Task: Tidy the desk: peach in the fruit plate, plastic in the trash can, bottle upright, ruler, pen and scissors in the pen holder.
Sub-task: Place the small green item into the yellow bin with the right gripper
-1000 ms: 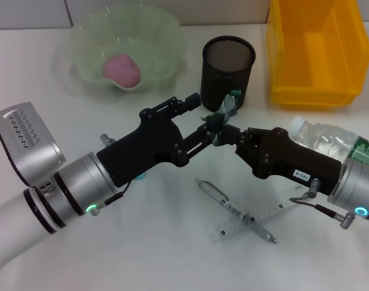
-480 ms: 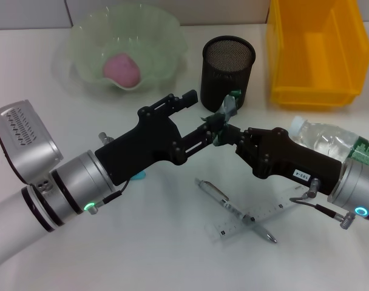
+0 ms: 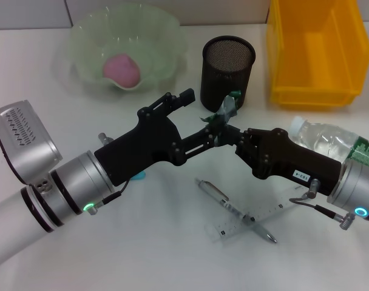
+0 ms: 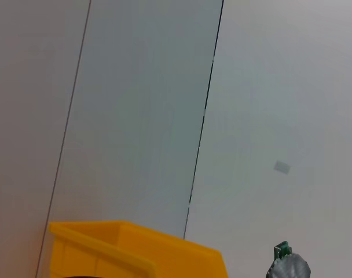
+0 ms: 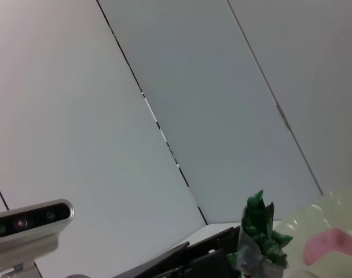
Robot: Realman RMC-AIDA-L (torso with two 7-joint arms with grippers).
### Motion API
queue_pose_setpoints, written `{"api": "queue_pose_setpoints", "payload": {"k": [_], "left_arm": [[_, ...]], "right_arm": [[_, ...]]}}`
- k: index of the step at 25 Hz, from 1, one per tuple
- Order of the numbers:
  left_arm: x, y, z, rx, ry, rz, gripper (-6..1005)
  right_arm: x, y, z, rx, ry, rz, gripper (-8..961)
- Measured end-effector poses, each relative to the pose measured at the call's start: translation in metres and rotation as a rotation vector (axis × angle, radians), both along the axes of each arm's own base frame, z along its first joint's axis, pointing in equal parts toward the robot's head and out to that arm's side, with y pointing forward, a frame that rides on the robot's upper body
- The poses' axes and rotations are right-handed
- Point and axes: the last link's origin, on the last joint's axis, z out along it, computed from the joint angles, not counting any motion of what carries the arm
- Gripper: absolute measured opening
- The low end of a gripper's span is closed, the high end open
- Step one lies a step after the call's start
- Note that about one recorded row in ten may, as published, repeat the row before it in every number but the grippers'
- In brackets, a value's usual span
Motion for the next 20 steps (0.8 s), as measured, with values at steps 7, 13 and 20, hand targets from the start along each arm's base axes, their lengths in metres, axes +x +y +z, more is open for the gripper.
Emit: {"api": "queue_pose_setpoints", "payload": {"k": [7, 13, 20], "left_arm": [[0.0, 0.0, -0.0001, -0.001, 0.001, -0.001, 804], [-0.0003, 0.0003, -0.0002, -0.001, 0.002, 0.002, 804], [-0.0002, 0.0006, -0.0005, -0.006, 0.0, 0.007, 803]], "right_arm": [[0.0, -0.0002, -0.0001, -0.001, 0.001, -0.001, -1], [-0.0003, -0.0002, 0.0002, 0.0, 0.002, 0.002, -2], [-0.0004, 0.0002, 0.0006, 0.002, 0.001, 0.004, -2]]}}
